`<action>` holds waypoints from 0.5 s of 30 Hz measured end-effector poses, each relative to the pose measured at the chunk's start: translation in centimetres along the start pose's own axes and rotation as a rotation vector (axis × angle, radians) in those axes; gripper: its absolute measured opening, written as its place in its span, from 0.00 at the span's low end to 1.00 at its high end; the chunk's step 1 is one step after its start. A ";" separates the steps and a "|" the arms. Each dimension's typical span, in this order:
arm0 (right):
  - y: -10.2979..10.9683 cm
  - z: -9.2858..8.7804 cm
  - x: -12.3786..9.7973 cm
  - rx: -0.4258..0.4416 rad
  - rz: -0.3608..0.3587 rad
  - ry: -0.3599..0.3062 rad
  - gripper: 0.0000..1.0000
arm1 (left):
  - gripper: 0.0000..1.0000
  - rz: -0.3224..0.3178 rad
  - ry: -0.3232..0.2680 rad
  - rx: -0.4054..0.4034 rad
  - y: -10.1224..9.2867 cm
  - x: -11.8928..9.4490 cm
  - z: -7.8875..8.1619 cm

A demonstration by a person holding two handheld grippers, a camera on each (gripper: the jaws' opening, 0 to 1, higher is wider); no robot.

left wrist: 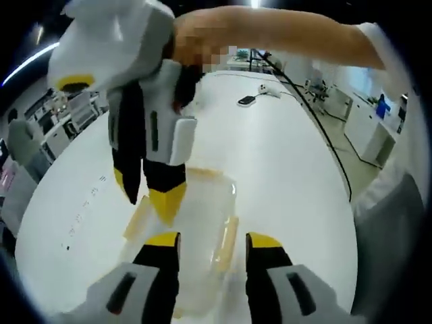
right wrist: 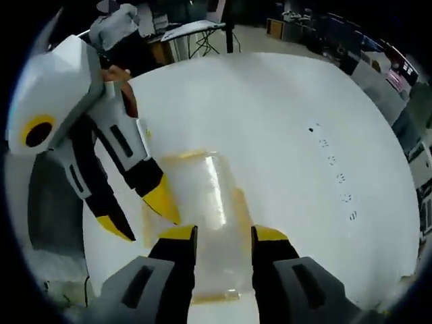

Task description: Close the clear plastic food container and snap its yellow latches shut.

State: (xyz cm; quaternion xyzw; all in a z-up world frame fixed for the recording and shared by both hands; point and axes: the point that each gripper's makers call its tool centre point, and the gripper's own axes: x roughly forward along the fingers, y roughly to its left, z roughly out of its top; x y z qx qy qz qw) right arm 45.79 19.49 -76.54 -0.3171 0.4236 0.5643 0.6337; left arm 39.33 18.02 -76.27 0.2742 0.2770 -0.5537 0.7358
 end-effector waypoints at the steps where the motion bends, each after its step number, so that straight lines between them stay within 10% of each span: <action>1: 0.1 -0.3 0.0 -0.020 0.008 0.029 0.36 | 0.36 0.007 0.015 0.031 0.1 0.0 -0.2; 15: 0.3 -0.7 0.9 -0.053 0.092 0.103 0.34 | 0.32 0.038 0.013 0.149 0.1 0.5 -0.9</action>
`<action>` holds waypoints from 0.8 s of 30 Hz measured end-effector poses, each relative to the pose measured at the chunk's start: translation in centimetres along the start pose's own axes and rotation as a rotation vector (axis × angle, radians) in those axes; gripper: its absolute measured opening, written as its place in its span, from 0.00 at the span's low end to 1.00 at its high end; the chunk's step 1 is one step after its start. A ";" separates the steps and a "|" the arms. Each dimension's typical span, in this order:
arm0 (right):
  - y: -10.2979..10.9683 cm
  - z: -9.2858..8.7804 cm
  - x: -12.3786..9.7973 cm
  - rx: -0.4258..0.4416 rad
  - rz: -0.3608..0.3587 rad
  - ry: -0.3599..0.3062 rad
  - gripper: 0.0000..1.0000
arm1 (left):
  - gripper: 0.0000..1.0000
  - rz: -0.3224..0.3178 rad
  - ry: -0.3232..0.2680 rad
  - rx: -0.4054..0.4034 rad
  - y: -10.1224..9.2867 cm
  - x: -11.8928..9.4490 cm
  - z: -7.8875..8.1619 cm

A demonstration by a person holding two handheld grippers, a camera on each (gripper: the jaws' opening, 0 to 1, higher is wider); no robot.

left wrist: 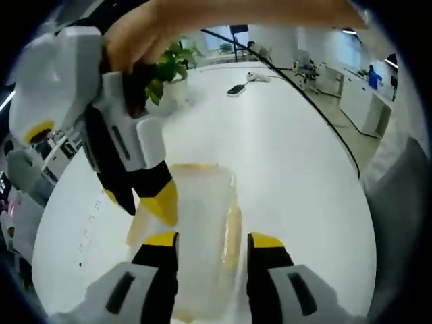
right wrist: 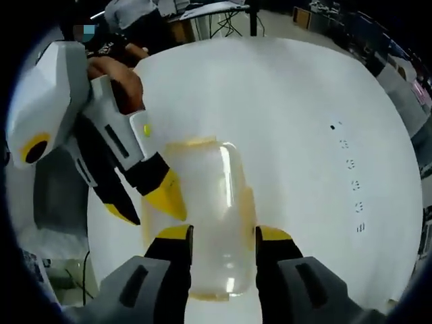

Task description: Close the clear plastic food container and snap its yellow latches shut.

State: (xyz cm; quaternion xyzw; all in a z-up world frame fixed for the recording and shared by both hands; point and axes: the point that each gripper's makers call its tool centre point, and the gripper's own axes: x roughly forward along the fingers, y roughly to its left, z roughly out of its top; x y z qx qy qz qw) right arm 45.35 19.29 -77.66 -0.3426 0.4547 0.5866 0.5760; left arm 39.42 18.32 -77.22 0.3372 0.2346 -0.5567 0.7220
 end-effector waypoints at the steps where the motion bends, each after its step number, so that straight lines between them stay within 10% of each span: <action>1: 0.2 -0.1 -0.1 0.000 0.000 0.004 0.34 | 0.30 0.009 -0.006 0.003 0.1 0.0 0.0; 24: 0.1 -0.2 0.2 -0.016 -0.001 0.074 0.34 | 0.29 0.027 0.040 0.162 0.0 0.3 -0.3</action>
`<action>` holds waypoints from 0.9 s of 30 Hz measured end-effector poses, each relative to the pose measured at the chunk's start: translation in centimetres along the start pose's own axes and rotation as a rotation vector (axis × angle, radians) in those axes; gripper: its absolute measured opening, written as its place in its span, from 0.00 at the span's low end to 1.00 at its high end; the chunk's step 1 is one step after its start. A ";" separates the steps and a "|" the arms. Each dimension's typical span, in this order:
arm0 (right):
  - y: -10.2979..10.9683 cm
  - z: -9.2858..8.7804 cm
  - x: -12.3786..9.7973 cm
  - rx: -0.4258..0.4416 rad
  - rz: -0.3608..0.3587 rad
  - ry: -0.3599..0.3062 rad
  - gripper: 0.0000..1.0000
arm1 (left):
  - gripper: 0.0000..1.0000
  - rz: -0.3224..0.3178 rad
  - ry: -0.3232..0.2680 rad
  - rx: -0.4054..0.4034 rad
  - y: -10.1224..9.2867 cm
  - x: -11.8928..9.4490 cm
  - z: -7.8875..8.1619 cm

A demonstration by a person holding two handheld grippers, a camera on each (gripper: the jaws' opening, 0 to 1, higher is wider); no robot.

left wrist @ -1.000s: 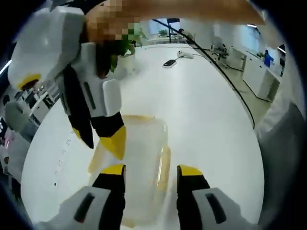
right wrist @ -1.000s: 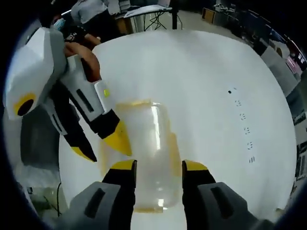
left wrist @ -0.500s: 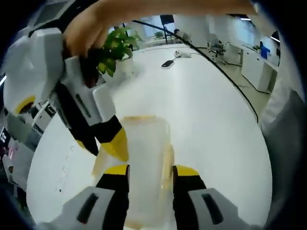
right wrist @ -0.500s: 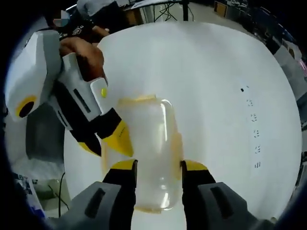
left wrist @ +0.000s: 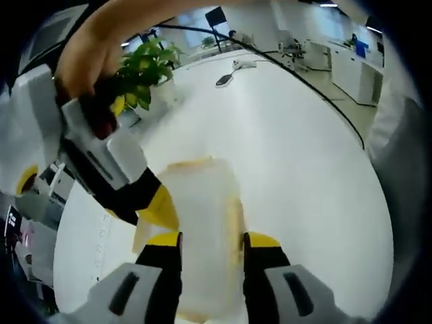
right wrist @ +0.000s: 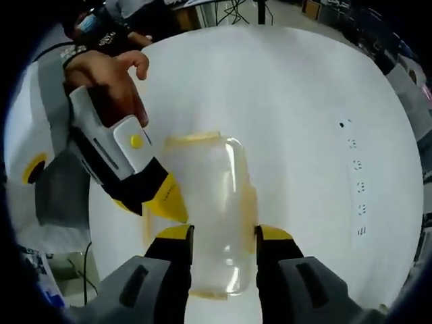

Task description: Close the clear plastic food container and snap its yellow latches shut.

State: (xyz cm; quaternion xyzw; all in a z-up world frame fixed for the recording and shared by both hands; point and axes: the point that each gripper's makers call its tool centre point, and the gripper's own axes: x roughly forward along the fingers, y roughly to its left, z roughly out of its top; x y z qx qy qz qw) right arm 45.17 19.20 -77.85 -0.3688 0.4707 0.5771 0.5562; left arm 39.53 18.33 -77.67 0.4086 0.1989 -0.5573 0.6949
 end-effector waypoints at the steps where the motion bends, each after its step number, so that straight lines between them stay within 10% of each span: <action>1: 0.0 0.0 0.0 0.000 0.000 -0.001 0.34 | 0.29 0.004 0.006 0.012 0.0 0.0 0.0; 27: -1.1 0.6 0.6 0.088 0.095 -0.043 0.33 | 0.25 0.036 0.001 0.077 0.0 0.2 -0.1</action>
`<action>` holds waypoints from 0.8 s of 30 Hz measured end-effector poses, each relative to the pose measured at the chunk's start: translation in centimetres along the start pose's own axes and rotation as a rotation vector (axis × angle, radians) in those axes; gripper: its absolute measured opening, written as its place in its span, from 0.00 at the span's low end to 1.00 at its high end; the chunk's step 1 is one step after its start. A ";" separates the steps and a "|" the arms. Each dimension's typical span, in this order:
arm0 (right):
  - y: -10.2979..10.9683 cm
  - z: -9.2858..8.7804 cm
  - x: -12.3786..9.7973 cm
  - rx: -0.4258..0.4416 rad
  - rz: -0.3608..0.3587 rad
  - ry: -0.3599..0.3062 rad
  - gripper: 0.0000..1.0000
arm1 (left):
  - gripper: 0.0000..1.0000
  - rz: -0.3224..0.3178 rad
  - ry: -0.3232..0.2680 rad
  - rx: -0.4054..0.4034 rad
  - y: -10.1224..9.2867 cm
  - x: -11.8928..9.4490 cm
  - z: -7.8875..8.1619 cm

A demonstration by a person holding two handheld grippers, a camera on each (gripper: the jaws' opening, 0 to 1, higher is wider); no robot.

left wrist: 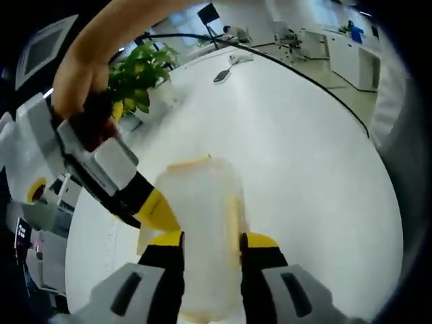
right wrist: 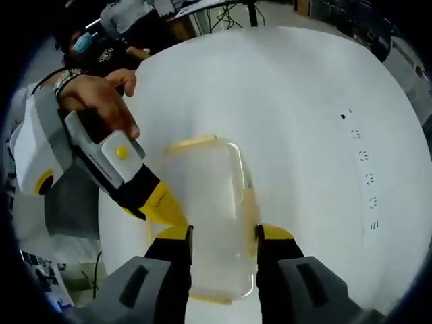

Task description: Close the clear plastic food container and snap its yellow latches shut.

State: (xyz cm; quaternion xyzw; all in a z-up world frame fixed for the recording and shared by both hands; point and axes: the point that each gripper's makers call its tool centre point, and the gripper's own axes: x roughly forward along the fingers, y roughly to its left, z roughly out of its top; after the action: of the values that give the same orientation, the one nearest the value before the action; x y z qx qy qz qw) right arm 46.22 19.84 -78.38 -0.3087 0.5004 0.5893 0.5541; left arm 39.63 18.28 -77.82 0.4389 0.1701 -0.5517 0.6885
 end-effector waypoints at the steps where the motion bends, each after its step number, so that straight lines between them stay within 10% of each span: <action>1: 0.0 0.0 0.0 -0.001 0.002 0.003 0.33 | 0.25 -0.002 -0.002 0.004 0.0 0.0 0.0; 24: 0.8 -0.4 -0.3 -0.040 0.038 0.020 0.32 | 0.26 -0.004 -0.007 0.011 -0.1 0.1 0.2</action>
State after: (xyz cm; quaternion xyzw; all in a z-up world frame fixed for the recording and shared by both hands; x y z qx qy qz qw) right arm 45.42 19.48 -78.06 -0.3162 0.4997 0.6065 0.5315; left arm 39.51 18.03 -77.80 0.4405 0.1658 -0.5556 0.6854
